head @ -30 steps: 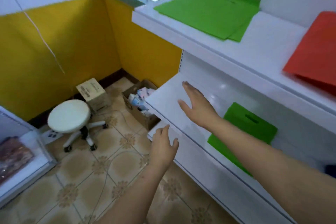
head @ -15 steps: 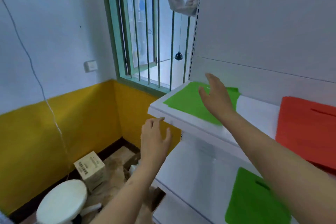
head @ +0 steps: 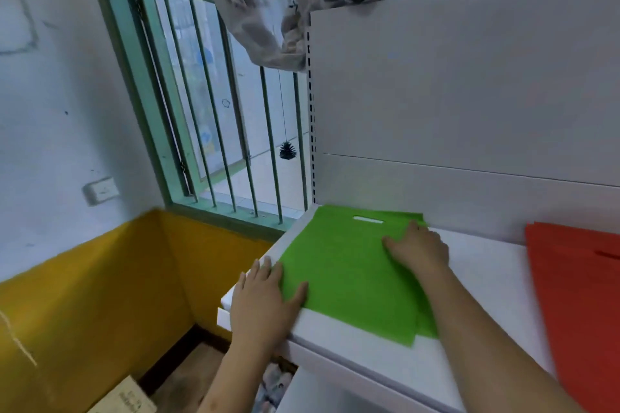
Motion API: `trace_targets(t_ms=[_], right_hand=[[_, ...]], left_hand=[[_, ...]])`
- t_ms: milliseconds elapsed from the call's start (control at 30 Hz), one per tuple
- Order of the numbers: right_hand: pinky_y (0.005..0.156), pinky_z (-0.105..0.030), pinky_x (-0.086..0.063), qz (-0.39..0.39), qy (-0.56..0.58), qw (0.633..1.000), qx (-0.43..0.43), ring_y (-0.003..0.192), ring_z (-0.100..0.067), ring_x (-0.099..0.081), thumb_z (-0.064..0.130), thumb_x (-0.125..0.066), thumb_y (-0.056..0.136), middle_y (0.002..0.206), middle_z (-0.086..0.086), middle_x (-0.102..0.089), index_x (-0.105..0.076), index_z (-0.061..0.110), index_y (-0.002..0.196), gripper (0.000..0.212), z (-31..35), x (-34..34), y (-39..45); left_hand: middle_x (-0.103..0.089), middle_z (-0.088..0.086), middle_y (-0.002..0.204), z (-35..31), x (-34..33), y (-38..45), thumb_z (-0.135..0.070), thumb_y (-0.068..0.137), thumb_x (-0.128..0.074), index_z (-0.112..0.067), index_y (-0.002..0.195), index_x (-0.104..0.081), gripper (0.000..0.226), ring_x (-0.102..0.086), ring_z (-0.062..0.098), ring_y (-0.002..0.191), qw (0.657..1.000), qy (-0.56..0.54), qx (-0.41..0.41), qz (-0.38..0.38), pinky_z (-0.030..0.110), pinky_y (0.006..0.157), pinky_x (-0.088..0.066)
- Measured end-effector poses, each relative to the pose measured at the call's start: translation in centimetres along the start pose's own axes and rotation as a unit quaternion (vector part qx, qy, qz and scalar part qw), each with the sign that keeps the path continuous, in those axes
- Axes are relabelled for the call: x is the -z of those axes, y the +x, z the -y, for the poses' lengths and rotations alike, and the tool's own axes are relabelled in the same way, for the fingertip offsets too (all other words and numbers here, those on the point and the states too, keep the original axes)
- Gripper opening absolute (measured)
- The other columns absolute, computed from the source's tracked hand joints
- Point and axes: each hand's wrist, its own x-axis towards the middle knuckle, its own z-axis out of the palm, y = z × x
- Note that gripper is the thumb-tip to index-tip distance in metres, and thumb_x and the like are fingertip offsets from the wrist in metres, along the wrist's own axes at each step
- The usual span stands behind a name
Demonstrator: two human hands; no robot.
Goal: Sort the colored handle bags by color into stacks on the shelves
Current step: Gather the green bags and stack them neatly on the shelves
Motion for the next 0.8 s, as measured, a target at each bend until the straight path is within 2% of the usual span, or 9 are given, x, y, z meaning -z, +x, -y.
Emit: trace_targets(t_ms=[100,200,367,433,500,533,600,667,800], right_hand=[[0.096,-0.036,-0.040,-0.030,-0.038,0.999,0.020,0.120,-0.032,-0.049,0.054,-0.047,0.092,0.128,-0.012,-0.057,-0.056,0.011,0.125,0.054,-0.3,0.1,0.0],[0.094,-0.034,-0.041,-0.051,-0.055,0.997,0.036,0.115,-0.030,-0.054,0.052,-0.053,0.090,0.120,-0.007,-0.064,-0.064,0.018,0.115,0.043,-0.5,0.3,0.0],[0.086,-0.030,-0.045,-0.078,-0.002,0.995,0.061,0.106,-0.024,-0.061,0.035,-0.065,0.086,0.108,0.001,-0.070,-0.074,0.026,0.100,0.019,-0.7,1.3,-0.2],[0.085,-0.031,-0.048,-0.074,0.025,0.995,0.068,0.103,-0.023,-0.062,0.025,-0.064,0.086,0.105,0.002,-0.070,-0.074,0.026,0.093,0.013,-0.8,1.5,-0.3],[0.086,-0.032,-0.048,-0.064,0.038,0.995,0.069,0.103,-0.023,-0.060,0.023,-0.064,0.085,0.105,0.001,-0.069,-0.073,0.024,0.091,0.010,-1.0,1.7,-0.4],[0.087,-0.033,-0.047,-0.055,0.045,0.995,0.069,0.105,-0.024,-0.059,0.025,-0.066,0.085,0.109,0.000,-0.067,-0.071,0.023,0.096,0.012,-1.0,1.7,-0.5],[0.093,-0.035,-0.044,-0.022,0.035,0.997,0.067,0.116,-0.028,-0.052,0.036,-0.066,0.086,0.123,-0.005,-0.060,-0.064,0.021,0.114,0.032,-1.1,1.7,-0.7],[0.098,-0.038,-0.039,0.020,-0.015,0.998,0.064,0.124,-0.032,-0.042,0.048,-0.059,0.090,0.134,-0.009,-0.050,-0.055,0.018,0.126,0.047,-1.3,1.6,-0.7],[0.101,-0.038,-0.036,0.032,-0.043,0.996,0.068,0.128,-0.031,-0.040,0.055,-0.055,0.091,0.136,-0.005,-0.051,-0.054,0.023,0.130,0.051,-1.6,1.8,-0.4]], left_hand=[[-0.021,-0.002,0.162,0.0,-0.2,0.2,-0.068,0.093,-0.034,-0.029,0.151,-0.035,0.070,-0.014,0.017,0.150,1.000,-0.016,0.003,-0.015,0.037,0.121,-0.009],[-0.024,-0.002,0.161,0.1,-0.5,0.3,-0.067,0.093,-0.033,-0.035,0.147,-0.040,0.063,-0.016,0.018,0.149,0.999,-0.038,0.005,-0.020,0.037,0.120,-0.012],[-0.039,-0.001,0.153,0.4,-0.5,-0.1,-0.047,0.094,-0.055,-0.033,0.129,-0.062,0.038,-0.027,0.019,0.146,0.993,-0.103,-0.009,-0.051,0.038,0.121,-0.012],[-0.050,0.001,0.146,0.5,-0.5,-0.3,-0.036,0.092,-0.064,-0.027,0.119,-0.070,0.029,-0.039,0.021,0.139,0.987,-0.140,-0.014,-0.075,0.040,0.120,-0.018],[-0.058,0.001,0.137,0.5,-0.5,-0.4,-0.028,0.090,-0.068,-0.022,0.115,-0.073,0.026,-0.050,0.022,0.129,0.980,-0.177,-0.015,-0.088,0.040,0.113,-0.032],[-0.062,0.000,0.132,0.4,-0.3,-0.5,-0.026,0.090,-0.067,-0.021,0.114,-0.074,0.025,-0.054,0.020,0.122,0.976,-0.199,-0.018,-0.088,0.038,0.107,-0.039],[-0.070,-0.006,0.115,0.1,0.4,-0.7,-0.021,0.092,-0.064,-0.022,0.108,-0.076,0.020,-0.062,0.014,0.105,0.966,-0.241,-0.027,-0.092,0.034,0.092,-0.049],[-0.072,-0.011,0.098,-0.3,1.0,-0.8,-0.018,0.094,-0.060,-0.024,0.101,-0.076,0.018,-0.063,0.008,0.087,0.958,-0.272,-0.022,-0.092,0.035,0.079,-0.052],[-0.073,-0.012,0.101,-0.6,1.3,-0.8,-0.019,0.095,-0.058,-0.029,0.112,-0.073,0.024,-0.062,0.004,0.085,0.950,-0.301,-0.005,-0.086,0.025,0.070,-0.047]])
